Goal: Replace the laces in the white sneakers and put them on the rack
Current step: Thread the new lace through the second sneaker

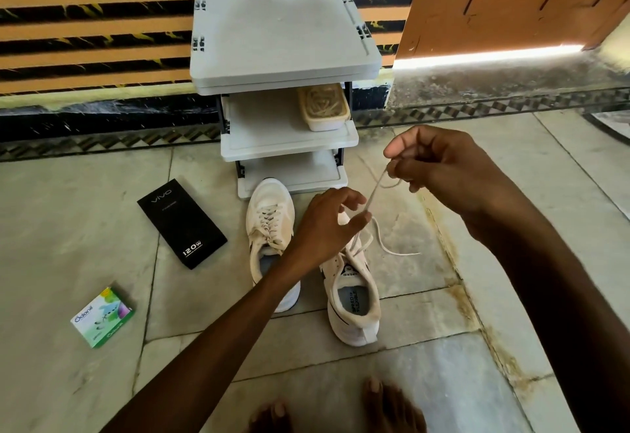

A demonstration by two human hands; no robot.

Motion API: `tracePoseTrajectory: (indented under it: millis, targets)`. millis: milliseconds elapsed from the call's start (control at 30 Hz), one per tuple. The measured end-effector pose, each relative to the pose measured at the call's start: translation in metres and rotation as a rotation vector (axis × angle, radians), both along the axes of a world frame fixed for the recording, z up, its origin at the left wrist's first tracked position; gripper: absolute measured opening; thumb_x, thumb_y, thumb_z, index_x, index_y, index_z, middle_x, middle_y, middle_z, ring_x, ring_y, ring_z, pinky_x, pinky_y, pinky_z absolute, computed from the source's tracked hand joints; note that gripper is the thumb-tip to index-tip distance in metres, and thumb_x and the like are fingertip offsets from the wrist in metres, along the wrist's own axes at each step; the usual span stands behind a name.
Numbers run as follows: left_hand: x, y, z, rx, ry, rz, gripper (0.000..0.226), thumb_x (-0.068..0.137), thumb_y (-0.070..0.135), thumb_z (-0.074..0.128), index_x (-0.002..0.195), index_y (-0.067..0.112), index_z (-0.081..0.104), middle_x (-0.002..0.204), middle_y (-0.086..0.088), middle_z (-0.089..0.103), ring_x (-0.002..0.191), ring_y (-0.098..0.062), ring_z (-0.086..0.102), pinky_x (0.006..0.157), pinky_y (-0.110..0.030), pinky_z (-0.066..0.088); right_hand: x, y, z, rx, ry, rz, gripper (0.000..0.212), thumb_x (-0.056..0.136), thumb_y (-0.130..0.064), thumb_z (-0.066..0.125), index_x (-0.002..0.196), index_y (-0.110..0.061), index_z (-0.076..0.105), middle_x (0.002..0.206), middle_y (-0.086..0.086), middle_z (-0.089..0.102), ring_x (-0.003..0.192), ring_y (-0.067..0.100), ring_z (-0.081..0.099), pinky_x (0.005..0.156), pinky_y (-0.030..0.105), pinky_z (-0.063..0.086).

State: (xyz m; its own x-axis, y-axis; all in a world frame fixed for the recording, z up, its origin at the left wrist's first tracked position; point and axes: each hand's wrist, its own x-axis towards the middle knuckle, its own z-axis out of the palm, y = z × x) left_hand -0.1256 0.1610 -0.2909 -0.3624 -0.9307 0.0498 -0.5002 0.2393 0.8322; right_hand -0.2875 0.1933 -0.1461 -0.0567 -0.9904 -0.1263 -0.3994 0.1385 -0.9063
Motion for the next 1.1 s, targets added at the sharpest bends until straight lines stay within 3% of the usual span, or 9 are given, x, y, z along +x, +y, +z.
tracePoseTrajectory:
  millis: [133,233,367,567,633,733,833,933,1100]
  targets:
    - [-0.002,-0.007,0.025,-0.039,0.13,0.03,0.015,0.095,0.031,0.061,0.094,0.019,0.07,0.083,0.01,0.07,0.077,-0.003,0.064,0.072,-0.019,0.049,0.0,0.004,-0.004,-0.013,0.02,0.016,0.023,0.088,-0.007,0.068,0.107,-0.02,0.066,0.078,-0.003,0.071,0.07,0.003,0.063,0.063,0.018,0.049]
    - [0.004,-0.017,0.044,-0.059,0.209,0.099,0.011,0.095,0.017,0.06,0.096,0.015,0.07,0.077,0.009,0.07,0.069,0.0,0.065,0.069,-0.016,0.049,-0.004,0.001,-0.027,-0.019,0.204,0.009,0.028,0.086,-0.015,0.072,0.111,-0.024,0.067,0.08,-0.002,0.07,0.072,0.008,0.065,0.071,0.027,0.051]
    - [0.018,-0.026,0.056,-0.049,0.244,0.145,0.011,0.093,0.012,0.061,0.096,0.016,0.071,0.078,-0.001,0.072,0.066,-0.006,0.066,0.068,-0.025,0.053,-0.009,0.002,-0.074,-0.072,0.555,0.107,0.007,0.088,-0.028,0.069,0.087,-0.024,0.074,0.073,-0.007,0.071,0.073,0.015,0.068,0.074,0.035,0.055]
    - [0.021,-0.019,0.049,-0.103,0.135,0.22,0.011,0.093,0.016,0.059,0.096,0.021,0.069,0.088,0.007,0.07,0.068,-0.004,0.063,0.064,-0.023,0.053,-0.012,0.01,-0.122,0.244,0.657,0.391,0.016,0.092,-0.017,0.059,0.082,-0.014,0.072,0.069,-0.004,0.072,0.066,0.015,0.069,0.073,0.036,0.059]
    - [0.021,-0.014,0.043,-0.183,-0.038,0.237,0.014,0.093,0.023,0.059,0.106,0.024,0.065,0.107,0.01,0.066,0.084,-0.007,0.062,0.074,-0.031,0.054,-0.013,0.012,-0.127,0.329,0.564,0.426,0.023,0.096,-0.009,0.05,0.084,-0.006,0.069,0.07,0.004,0.072,0.065,0.02,0.071,0.067,0.032,0.06]
    - [0.023,-0.007,0.031,-0.141,-0.257,0.212,0.046,0.09,0.026,0.065,0.131,0.023,0.045,0.131,0.002,0.048,0.108,-0.017,0.056,0.083,-0.036,0.05,-0.009,0.014,-0.126,0.307,0.161,0.276,0.03,0.103,-0.008,0.041,0.084,0.001,0.064,0.072,0.013,0.071,0.063,0.026,0.069,0.058,0.03,0.057]
    - [0.024,-0.002,0.025,0.036,-0.09,0.236,0.037,0.089,0.023,0.068,0.122,0.022,0.052,0.108,0.003,0.062,0.088,-0.014,0.064,0.078,-0.035,0.053,0.001,0.013,-0.12,0.297,-0.277,0.051,0.033,0.106,-0.02,0.039,0.087,-0.003,0.061,0.077,0.015,0.069,0.063,0.021,0.065,0.059,0.029,0.056]
    - [0.021,0.004,0.021,0.262,0.118,0.254,0.007,0.093,0.023,0.062,0.1,0.022,0.061,0.081,0.006,0.071,0.062,-0.009,0.069,0.064,-0.028,0.053,0.007,0.011,-0.121,0.308,-0.47,-0.066,0.032,0.106,-0.021,0.038,0.093,-0.002,0.06,0.082,0.017,0.068,0.066,0.019,0.064,0.062,0.027,0.057]
    - [0.021,0.014,0.012,0.511,-0.027,0.068,0.028,0.098,0.043,0.051,0.099,0.018,0.064,0.087,0.0,0.073,0.077,-0.015,0.072,0.075,-0.034,0.059,0.014,0.008,-0.13,0.302,-0.663,-0.214,0.032,0.106,-0.017,0.036,0.091,-0.003,0.061,0.081,0.012,0.071,0.069,0.017,0.067,0.068,0.027,0.058]
